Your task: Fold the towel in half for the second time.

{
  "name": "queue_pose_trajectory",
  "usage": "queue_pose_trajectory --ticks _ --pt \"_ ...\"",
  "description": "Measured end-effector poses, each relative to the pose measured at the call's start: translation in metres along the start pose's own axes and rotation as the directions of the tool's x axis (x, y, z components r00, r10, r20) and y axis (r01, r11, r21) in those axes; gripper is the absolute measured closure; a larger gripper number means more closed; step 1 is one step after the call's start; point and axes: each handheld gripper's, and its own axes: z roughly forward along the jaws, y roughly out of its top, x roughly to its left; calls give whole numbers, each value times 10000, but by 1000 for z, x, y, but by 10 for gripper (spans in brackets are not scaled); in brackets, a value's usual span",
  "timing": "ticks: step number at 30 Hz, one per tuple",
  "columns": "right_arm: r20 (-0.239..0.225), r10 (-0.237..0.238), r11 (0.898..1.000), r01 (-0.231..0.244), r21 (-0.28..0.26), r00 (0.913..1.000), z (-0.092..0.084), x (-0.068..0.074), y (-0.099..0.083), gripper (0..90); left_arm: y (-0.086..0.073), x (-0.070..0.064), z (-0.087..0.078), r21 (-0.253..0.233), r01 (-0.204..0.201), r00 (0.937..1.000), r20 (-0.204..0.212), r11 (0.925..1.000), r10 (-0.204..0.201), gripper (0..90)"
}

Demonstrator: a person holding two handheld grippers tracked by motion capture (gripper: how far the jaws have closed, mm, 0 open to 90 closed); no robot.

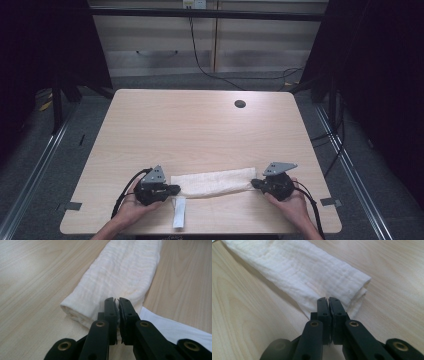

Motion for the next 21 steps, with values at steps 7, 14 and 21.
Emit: queue_pose_trajectory --ticks 7,14,21 --pt "114 256 9996 -254 -147 9996 15 -10 13 883 7 30 4 -113 519 9975 -469 9986 -524 855" --pt "-20 233 9995 -233 -201 9997 35 -23 32 883 6 47 2 -327 918 9898 -1065 9952 -948 855" --pt "140 281 9992 -277 -283 9995 41 -22 38 878 3 51 0 -593 1096 9877 -1057 9922 -1154 846"
